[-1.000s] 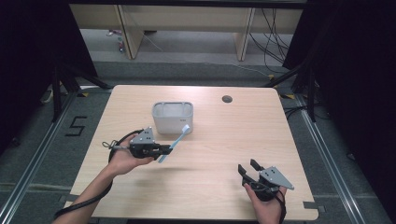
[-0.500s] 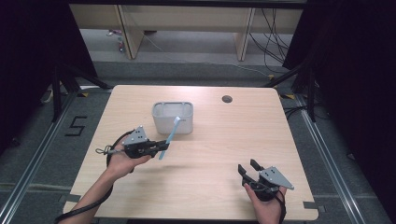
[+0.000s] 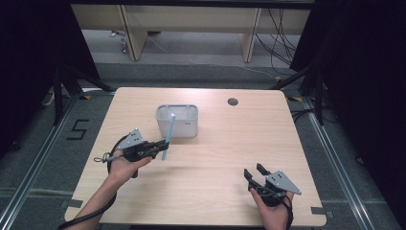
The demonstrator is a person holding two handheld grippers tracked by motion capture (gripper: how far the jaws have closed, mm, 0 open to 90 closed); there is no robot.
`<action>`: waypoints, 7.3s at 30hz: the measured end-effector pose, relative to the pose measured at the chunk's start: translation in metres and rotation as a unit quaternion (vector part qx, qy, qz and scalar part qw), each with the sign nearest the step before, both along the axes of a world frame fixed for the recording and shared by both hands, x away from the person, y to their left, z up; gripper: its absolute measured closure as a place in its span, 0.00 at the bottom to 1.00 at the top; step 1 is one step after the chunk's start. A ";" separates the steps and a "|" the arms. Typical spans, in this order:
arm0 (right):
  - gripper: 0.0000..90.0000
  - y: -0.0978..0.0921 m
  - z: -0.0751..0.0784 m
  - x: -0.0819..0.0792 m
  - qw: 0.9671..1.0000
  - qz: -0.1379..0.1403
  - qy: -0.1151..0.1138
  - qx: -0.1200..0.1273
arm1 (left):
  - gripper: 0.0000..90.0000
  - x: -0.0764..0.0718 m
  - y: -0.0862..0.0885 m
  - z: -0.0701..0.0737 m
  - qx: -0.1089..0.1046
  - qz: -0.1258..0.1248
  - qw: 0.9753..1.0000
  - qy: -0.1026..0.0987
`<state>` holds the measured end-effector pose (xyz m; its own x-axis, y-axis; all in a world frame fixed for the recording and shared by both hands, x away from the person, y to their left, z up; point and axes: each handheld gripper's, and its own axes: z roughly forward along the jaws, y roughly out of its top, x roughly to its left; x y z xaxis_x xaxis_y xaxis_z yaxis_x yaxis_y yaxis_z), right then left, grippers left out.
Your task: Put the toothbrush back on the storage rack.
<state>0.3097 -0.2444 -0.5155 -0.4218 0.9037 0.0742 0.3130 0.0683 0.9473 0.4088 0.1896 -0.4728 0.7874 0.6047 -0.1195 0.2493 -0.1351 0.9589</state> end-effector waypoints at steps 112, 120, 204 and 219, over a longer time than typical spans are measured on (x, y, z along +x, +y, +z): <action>0.50 0.000 0.000 0.001 1.000 0.002 -0.001 -0.004 | 0.93 0.056 0.002 0.061 -0.056 0.094 0.992 -0.058; 0.50 0.000 0.001 0.000 1.000 -0.003 0.004 -0.008 | 0.93 0.060 0.004 0.062 -0.060 0.100 0.992 -0.056; 0.50 0.000 0.000 0.001 1.000 0.004 -0.001 -0.004 | 0.93 0.095 -0.003 0.046 0.008 0.166 0.985 -0.046; 0.50 -0.001 0.001 0.000 1.000 0.001 0.008 -0.010 | 0.93 0.094 -0.003 0.038 0.022 0.166 0.985 -0.034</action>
